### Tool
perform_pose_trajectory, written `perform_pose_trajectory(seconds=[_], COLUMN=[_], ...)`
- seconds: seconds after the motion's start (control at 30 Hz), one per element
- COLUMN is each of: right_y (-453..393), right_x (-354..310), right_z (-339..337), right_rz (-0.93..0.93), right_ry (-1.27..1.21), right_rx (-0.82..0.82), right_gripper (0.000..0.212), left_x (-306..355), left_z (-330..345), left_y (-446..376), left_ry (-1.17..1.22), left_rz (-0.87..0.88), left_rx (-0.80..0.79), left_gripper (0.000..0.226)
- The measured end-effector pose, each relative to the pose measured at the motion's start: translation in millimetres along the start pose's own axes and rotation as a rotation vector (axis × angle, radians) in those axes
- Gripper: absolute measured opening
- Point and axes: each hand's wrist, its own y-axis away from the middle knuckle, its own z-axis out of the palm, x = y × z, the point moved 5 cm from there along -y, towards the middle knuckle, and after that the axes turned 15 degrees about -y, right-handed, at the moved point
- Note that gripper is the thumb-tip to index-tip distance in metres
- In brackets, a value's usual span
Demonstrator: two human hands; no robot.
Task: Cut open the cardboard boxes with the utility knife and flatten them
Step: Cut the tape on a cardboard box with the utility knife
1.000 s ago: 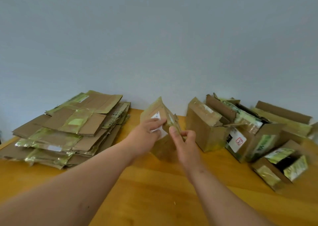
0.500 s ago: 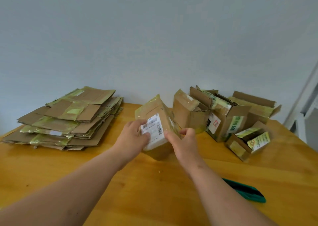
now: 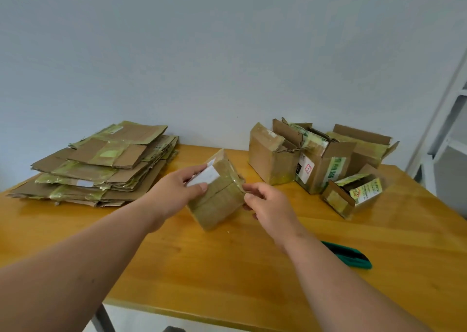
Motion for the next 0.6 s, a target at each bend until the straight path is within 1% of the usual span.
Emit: perform_pose_trajectory(seconds=[0.13, 0.2, 0.27, 0.4, 0.43, 0.47, 0.53, 0.6], right_y=[6, 5, 3, 2, 2, 3, 3, 3], right_x=[-3, -5, -6, -5, -3, -2, 1, 5], right_z=[2, 1, -4, -10, -11, -11, -12, -17], right_rz=[-0.084, -0.117, -0.142, -0.18, -0.182, -0.182, -0.182, -0.167], right_ry=[0.047, 0.059, 0.08, 0.182, 0.2, 0.209, 0.231, 0.324], right_rx=[0.032, 0.074, 0.111, 0.136, 0.131, 0.126, 0.121, 0.147], right_gripper=[0.028, 0.028, 0.027, 0.023, 0.023, 0.023, 0.024, 0.028], left_x=[6, 13, 21, 25, 24, 22, 19, 15], left_z=[-1, -2, -2, 6, 9, 11, 12, 10], left_y=[1, -2, -4, -6, -6, -6, -7, -5], left_ry=[-0.104, -0.178, -0.188, -0.292, -0.3, -0.28, -0.211, -0.203], left_rz=[0.037, 0.055, 0.048, -0.005, -0.011, -0.019, 0.001, 0.019], left_rx=[-0.011, 0.018, 0.059, 0.088, 0.088, 0.091, 0.088, 0.046], left_gripper=[0.042, 0.046, 0.049, 0.075, 0.079, 0.077, 0.063, 0.053])
